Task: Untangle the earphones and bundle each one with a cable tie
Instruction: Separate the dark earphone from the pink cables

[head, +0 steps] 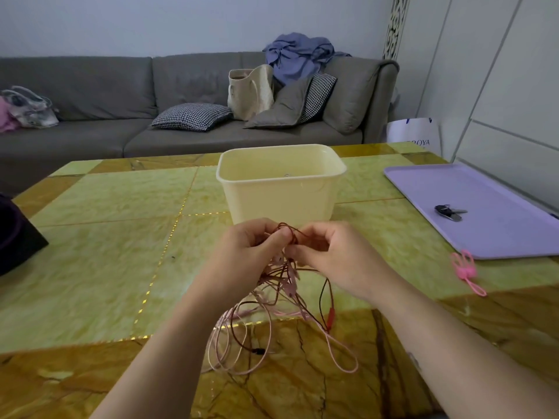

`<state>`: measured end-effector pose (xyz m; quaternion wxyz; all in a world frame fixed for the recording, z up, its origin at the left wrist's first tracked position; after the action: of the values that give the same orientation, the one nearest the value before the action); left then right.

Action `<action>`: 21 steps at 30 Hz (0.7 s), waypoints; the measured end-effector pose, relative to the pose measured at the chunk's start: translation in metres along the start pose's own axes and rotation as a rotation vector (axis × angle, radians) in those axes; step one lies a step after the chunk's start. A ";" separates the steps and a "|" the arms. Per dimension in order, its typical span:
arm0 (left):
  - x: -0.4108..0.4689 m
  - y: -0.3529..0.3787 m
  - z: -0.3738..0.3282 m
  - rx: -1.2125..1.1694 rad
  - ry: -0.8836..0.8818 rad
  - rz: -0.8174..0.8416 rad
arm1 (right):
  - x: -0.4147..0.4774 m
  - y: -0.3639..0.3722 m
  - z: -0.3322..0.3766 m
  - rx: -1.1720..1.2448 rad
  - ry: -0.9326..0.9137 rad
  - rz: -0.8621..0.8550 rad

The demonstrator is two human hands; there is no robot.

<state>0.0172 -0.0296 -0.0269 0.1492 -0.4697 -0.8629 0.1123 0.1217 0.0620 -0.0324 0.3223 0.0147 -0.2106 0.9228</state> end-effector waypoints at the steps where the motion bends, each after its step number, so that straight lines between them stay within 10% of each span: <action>1: 0.000 -0.001 0.000 -0.004 -0.016 0.019 | 0.000 -0.002 0.001 0.028 0.011 0.021; 12: -0.002 -0.016 0.023 0.527 -0.156 0.107 | 0.005 -0.010 -0.029 0.251 0.241 -0.097; 17: 0.003 -0.016 0.019 0.346 -0.198 -0.047 | 0.002 0.006 -0.034 0.834 0.417 0.025; 21: 0.000 -0.007 0.020 0.229 -0.243 -0.008 | -0.004 0.023 -0.029 0.845 0.426 0.189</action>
<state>0.0045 -0.0343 -0.0428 0.0965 -0.4292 -0.8579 0.2653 0.1142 0.0546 -0.0688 0.2386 -0.0640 0.2531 0.9354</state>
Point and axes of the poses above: each hand's wrist, its own x-axis towards the middle knuckle, its own y-axis out of the palm, z = x × y, the point moved 5 cm from there along x, towards the middle knuckle, and after that the axes turned 1 degree about x, right-handed, at the moved point
